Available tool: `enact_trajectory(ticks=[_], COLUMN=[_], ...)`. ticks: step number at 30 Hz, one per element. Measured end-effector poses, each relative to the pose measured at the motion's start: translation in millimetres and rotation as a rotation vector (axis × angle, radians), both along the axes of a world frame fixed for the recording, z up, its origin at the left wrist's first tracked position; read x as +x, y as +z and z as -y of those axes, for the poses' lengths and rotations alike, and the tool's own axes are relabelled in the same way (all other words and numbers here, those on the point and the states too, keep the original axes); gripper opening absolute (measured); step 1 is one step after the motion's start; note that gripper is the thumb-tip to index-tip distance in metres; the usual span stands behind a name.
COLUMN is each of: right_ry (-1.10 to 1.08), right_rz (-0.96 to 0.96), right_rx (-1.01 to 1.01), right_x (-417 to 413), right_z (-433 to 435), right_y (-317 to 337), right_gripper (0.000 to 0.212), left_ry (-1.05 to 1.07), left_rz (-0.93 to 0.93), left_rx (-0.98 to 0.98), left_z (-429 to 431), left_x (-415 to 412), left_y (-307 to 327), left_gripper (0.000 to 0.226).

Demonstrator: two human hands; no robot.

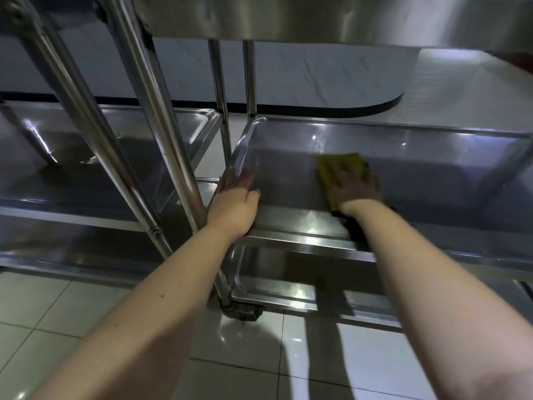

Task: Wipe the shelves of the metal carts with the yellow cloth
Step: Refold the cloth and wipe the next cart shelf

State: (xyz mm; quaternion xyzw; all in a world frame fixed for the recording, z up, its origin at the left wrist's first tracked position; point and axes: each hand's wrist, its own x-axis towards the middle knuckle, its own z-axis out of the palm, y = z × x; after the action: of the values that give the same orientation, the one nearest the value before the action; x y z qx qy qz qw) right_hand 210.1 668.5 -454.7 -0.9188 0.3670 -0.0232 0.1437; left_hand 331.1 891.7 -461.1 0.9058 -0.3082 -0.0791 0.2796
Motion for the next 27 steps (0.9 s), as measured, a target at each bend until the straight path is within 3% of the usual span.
enact_trajectory(ticks=[3,7,14,18,20,23,25,27], right_ry=[-0.216,-0.251,0.358,0.603,0.691,0.4,0.128,0.029], right_rz=[0.017,-0.05,-0.018,0.019,0.092,0.137,0.046,-0.032], right_rx=[0.063,0.031,0.039,0.098,0.194,0.148,0.029,-0.026], right_x=[-42.8,-29.4,56.8,30.0,6.7,-28.2,-56.3,-79.2], right_z=[55.6,39.5,-116.4,-129.8,-117.6,-78.5,-49.0,-32.7], right_y=[-2.6,-2.8,-1.4,9.0,16.8,17.1,10.7,1.5], right_gripper=[0.055,0.053,0.055,0.044,0.04,0.039,0.039,0.044], left_ry=[-0.029,-0.066,-0.096,-0.108,-0.139,-0.21,-0.251,-0.227], left_rz=[0.079,0.132,0.247,0.208,0.213,0.339,0.47,0.484], left_rx=[-0.001,0.001,-0.06,-0.232,-0.229,-0.033,0.119,0.223], left_z=[2.4,2.7,-1.9,-6.0,-6.5,-7.9,-5.3,3.4], left_x=[-2.3,0.0,2.2,0.2,-3.9,-7.7,-12.3,-21.9], left_y=[-3.8,-7.1,-6.7,-4.2,-2.2,-0.6,0.5,4.6], left_gripper=[0.054,0.055,0.06,0.058,0.058,0.058,0.056,0.056])
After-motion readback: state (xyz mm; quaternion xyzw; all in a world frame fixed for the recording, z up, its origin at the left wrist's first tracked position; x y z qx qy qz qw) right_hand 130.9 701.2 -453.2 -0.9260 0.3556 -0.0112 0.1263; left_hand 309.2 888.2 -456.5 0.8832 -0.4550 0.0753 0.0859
